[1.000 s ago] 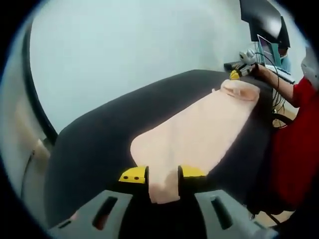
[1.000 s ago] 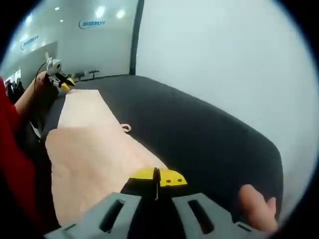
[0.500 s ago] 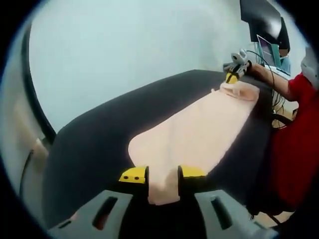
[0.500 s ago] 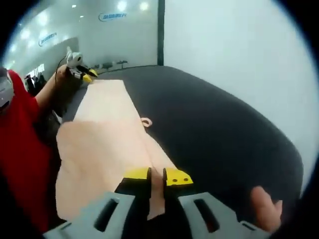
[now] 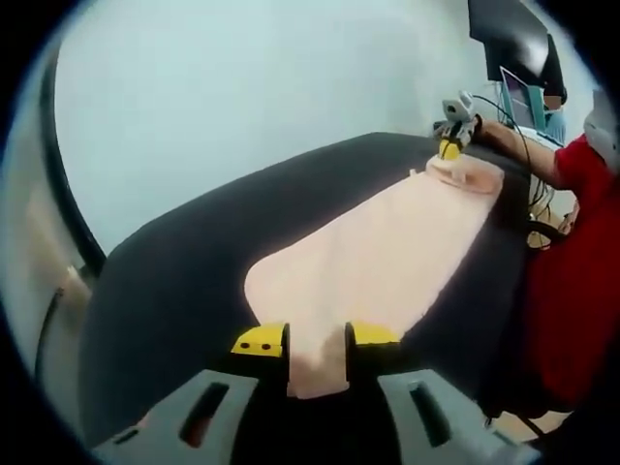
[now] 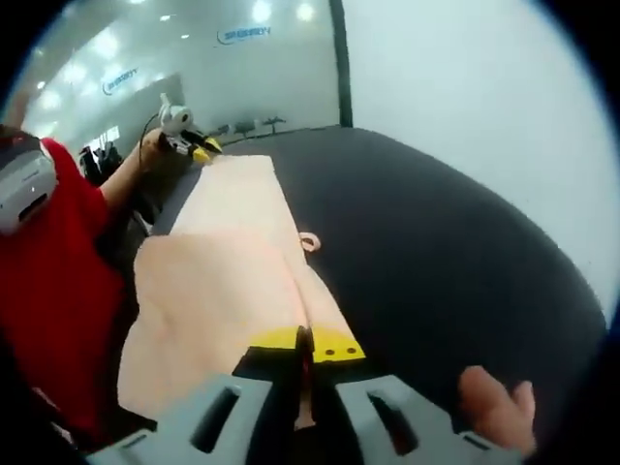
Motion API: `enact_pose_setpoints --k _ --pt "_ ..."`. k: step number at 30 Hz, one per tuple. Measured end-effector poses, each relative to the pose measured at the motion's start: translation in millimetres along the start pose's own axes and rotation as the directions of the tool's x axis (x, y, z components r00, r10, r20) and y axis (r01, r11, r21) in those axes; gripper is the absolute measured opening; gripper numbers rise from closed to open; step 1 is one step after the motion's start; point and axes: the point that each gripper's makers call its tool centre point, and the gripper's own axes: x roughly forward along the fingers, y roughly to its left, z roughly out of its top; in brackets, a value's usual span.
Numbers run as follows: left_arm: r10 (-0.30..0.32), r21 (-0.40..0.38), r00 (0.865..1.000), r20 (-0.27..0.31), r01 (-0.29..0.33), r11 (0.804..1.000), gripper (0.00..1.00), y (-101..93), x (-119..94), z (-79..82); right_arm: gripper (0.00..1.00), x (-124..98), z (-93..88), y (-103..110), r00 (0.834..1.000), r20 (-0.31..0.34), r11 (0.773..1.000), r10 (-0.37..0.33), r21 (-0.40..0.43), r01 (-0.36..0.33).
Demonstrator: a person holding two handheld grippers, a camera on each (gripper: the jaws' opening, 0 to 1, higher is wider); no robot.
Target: Fold the towel on the table until its edges align and the towel forms a compact rectangular stack.
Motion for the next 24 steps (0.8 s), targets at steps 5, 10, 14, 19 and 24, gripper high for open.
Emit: enact_pose_setpoints --k 5,10,14,19,24 --pt "0.006 -0.007 1.000 -0.006 -0.006 1.000 0.20 1.2 1 -2.7 0.00 -9 15.2 -5 0.998 0.045 0.999 -0.047 -0.015 0.047" --pt "-0.003 -0.002 1.000 -0.004 0.003 1.000 0.20 -1.1 2 -1.7 0.00 -17 30.4 -27 0.983 0.096 0.987 -0.155 -0.032 0.158" --pt "0.000 -0.005 1.000 -0.002 0.000 1.000 0.20 2.0 1 -2.5 0.00 1 11.0 -37 0.977 0.007 0.973 -0.212 -0.093 0.212" --pt "0.003 -0.004 1.000 -0.005 -0.003 1.000 0.20 1.9 1 -3.1 0.01 18 -6.9 -26 0.976 -0.007 0.974 -0.218 -0.073 0.217" --pt "0.002 0.000 1.000 0.000 -0.002 1.000 0.19 0.1 0 -0.7 0.17 -37 39.4 -27 0.863 0.235 0.893 -0.448 0.073 0.444"
